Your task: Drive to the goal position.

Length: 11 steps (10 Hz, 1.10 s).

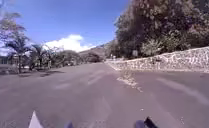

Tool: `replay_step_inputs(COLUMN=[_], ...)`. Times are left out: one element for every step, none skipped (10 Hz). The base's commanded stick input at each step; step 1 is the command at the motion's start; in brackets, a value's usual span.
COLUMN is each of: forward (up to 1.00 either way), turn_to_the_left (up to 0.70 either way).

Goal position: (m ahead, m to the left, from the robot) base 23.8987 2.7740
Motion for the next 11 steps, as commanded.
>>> replay_step_inputs(forward=[0.5,0.5,0.5,0.5,0.5,0.5,0.5,0.5,0.5,0.5,0.5], turn_to_the_left=[0.0,0.0,0.0,0.0,0.0,0.0,0.0,0.0,0.0,0.0,0.0])
